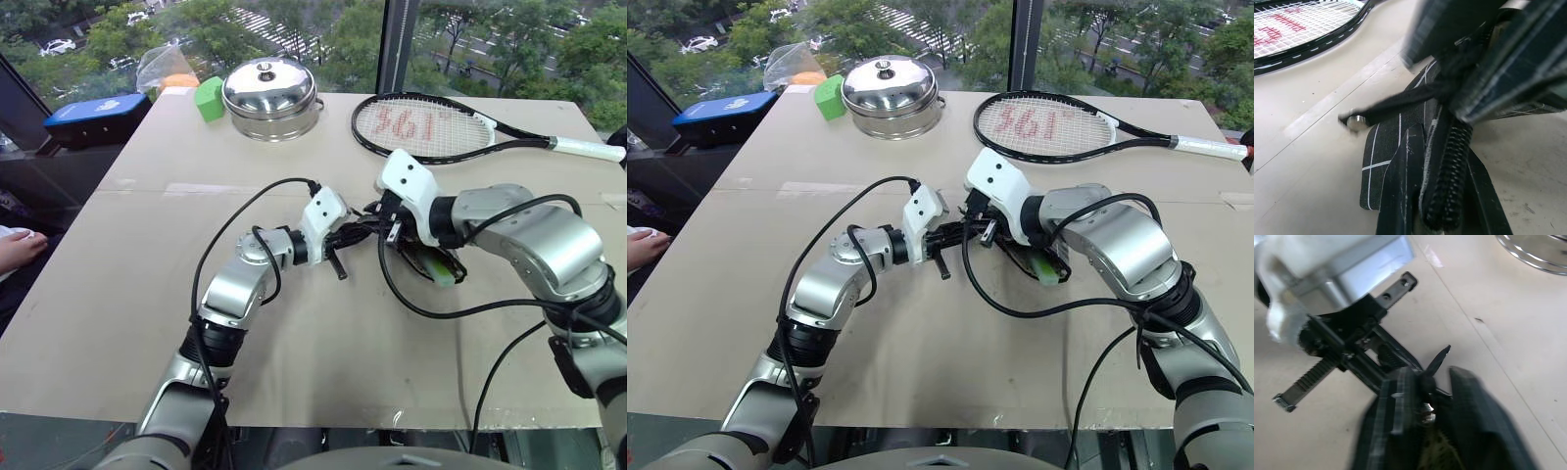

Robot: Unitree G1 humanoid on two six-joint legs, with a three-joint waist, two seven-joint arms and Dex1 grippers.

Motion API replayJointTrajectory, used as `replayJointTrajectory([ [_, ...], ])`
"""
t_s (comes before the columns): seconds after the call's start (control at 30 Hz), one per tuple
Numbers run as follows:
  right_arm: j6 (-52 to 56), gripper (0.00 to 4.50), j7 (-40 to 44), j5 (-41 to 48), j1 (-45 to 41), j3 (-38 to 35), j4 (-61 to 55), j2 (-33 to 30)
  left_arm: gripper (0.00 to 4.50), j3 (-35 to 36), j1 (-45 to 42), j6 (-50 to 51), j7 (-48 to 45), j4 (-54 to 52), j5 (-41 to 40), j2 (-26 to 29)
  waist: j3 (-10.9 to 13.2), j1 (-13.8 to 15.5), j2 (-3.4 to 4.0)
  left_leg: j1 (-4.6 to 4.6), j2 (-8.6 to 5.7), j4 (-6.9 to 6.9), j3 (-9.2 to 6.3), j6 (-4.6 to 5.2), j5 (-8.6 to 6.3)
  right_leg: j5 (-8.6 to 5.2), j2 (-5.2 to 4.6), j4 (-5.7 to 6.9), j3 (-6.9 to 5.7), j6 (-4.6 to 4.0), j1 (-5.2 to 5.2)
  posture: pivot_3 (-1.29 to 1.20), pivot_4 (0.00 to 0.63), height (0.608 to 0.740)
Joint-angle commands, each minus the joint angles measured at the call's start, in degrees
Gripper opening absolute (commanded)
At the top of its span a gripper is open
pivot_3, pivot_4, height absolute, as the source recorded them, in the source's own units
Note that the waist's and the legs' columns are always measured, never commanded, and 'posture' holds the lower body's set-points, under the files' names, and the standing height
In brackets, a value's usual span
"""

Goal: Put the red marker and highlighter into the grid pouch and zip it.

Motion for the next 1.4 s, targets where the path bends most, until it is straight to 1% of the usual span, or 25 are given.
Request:
replayJointTrajectory([
  [0.03, 0.32, 0.05, 0.31, 0.10, -0.55, -1.35, -2.14, -0.85, 0.00, 0.66, -0.26, -0.80, -0.23, -2.43, -0.97, 0.17, 0.00, 0.01, 0.00, 0.00, 0.00, 0.00, 0.00, 0.00, 0.00, 0.00, 0.00, 0.00, 0.00, 0.00, 0.00, 0.00, 0.150, 0.740],
  [0.2, 1.58, 0.05, 0.40, 0.90, 0.82, -2.46, -3.02, -1.47, 0.00, 0.79, -0.44, -1.13, -0.42, -1.99, -0.88, 0.35, 0.00, 0.03, 0.00, 0.00, 0.00, 0.00, 0.00, 0.00, 0.00, 0.00, 0.00, 0.00, 0.00, 0.00, 0.00, 0.00, 0.150, 0.740],
  [0.33, 3.05, 0.05, -0.06, 2.75, 2.46, -6.44, -4.03, -1.66, 0.00, 1.09, -0.57, -1.61, -0.65, -1.18, -0.67, 0.59, 0.00, 0.08, 0.00, 0.00, 0.00, 0.00, 0.00, 0.00, 0.00, 0.00, 0.00, 0.00, 0.00, 0.00, 0.00, 0.00, 0.150, 0.740],
  [0.37, 3.75, 0.05, -0.20, 3.52, 3.12, -8.21, -4.47, -1.68, 0.00, 1.23, -0.62, -1.69, -0.62, -0.94, -0.63, 0.68, 0.00, 0.08, 0.00, 0.00, 0.00, 0.00, 0.00, 0.00, 0.00, 0.00, 0.00, 0.00, 0.00, 0.00, 0.00, 0.00, 0.150, 0.740],
  [0.43, 6.50, 0.05, -0.63, 5.76, 6.01, -14.88, -6.47, -2.51, 0.00, 1.84, -0.60, -1.65, -0.51, -0.59, -0.67, 1.13, -0.01, 0.31, -0.02, -0.02, 0.01, 0.00, -0.01, 0.01, 0.00, 0.00, -0.01, -0.02, -0.01, 0.00, 0.01, 0.00, 0.150, 0.740],
  [0.5, 8.53, 0.05, -1.30, 7.26, 7.95, -19.12, -7.88, -3.01, 0.00, 2.13, -0.61, -1.66, -0.39, -0.40, -0.82, 1.43, -0.01, 0.15, -0.01, -0.04, 0.00, 0.00, -0.01, 0.01, -0.01, 0.00, -0.05, -0.05, -0.03, 0.00, 0.01, 0.00, 0.150, 0.740],
  [0.73, 12.43, 0.05, -4.44, 8.92, 12.48, -27.34, -10.76, -3.99, 0.00, 2.64, -1.11, -1.79, 0.22, 0.47, -1.14, 1.73, -0.01, 0.05, -0.01, 0.00, 0.01, -0.01, -0.03, 0.04, -0.03, 0.00, -0.03, 0.00, -0.02, -0.01, 0.01, 0.00, 0.150, 0.740],
  [0.83, 13.38, 0.05, -6.31, 8.99, 13.70, -31.34, -11.36, -3.24, 0.00, 3.25, -1.53, -1.11, 0.46, 0.90, -1.67, 1.60, -0.01, 0.07, -0.01, 0.00, 0.01, -0.01, -0.01, 0.05, -0.03, 0.00, -0.03, 0.00, 0.00, -0.01, 0.01, 0.00, 0.150, 0.740],
  [0.93, 15.01, 0.05, -7.46, 10.70, 11.81, -35.89, -11.27, -1.55, 0.00, 4.13, -2.41, 1.32, 0.51, 0.70, -3.67, 0.98, -0.01, 0.08, -0.01, 0.00, 0.00, -0.01, -0.01, 0.05, -0.03, 0.00, -0.04, 0.00, 0.01, -0.01, 0.01, 0.00, 0.150, 0.740],
  [1.0, 16.52, 0.05, -7.88, 12.19, 8.99, -37.16, -11.25, -0.59, 0.00, 4.47, -3.20, 4.09, 0.12, -0.34, -5.78, 0.59, 0.00, 0.03, 0.00, 0.00, 0.00, -0.01, -0.01, 0.05, -0.03, 0.00, -0.04, 0.01, 0.01, 0.00, 0.00, 0.00, 0.150, 0.740],
  [1.1, 18.49, 0.05, -8.79, 13.61, 3.98, -37.34, -9.91, 0.65, 0.00, 5.77, -6.52, 8.72, 0.62, -0.70, -8.94, -0.24, 0.01, 0.00, 0.01, 0.00, 0.00, -0.01, -0.02, 0.05, -0.03, 0.00, -0.03, 0.04, 0.02, 0.00, -0.01, 0.00, 0.150, 0.740],
  [1.17, 19.07, 0.05, -9.20, 14.05, 1.76, -37.26, -8.79, 0.80, 0.00, 6.08, -8.98, 10.38, 0.49, -0.53, -9.86, -0.17, 0.01, 0.09, 0.01, -0.02, -0.01, -0.01, -0.02, 0.05, -0.03, 0.00, -0.02, 0.03, 0.01, 0.00, -0.02, 0.00, 0.150, 0.740],
  [1.23, 19.24, 0.05, -9.50, 14.35, -0.01, -37.32, -7.46, 0.87, 0.00, 7.16, -11.20, 13.94, 0.13, -1.57, -12.74, -0.62, 0.01, 0.16, 0.01, -0.02, -0.03, -0.01, -0.03, 0.04, -0.02, 0.00, -0.01, 0.01, 0.00, 0.00, -0.01, 0.00, 0.150, 0.740],
  [1.37, 19.38, 0.05, -10.31, 14.30, -0.14, -37.07, -5.60, 0.75, 0.00, 6.59, -12.08, 16.25, -2.19, -3.64, -14.24, 1.47, 0.01, 0.01, 0.01, -0.03, -0.05, -0.03, 0.03, -0.04, 0.03, 0.00, -0.01, -0.04, 0.04, 0.01, 0.00, 0.00, 0.150, 0.740],
  [1.4, 19.32, 0.05, -10.58, 14.24, 0.46, -37.31, -5.42, 0.77, 0.00, 5.55, -11.42, 14.45, -2.90, -3.71, -12.84, 2.54, 0.01, 0.01, 0.01, -0.04, -0.05, -0.04, 0.04, -0.09, 0.05, 0.00, 0.00, -0.03, 0.04, 0.01, -0.01, 0.00, 0.150, 0.740],
])
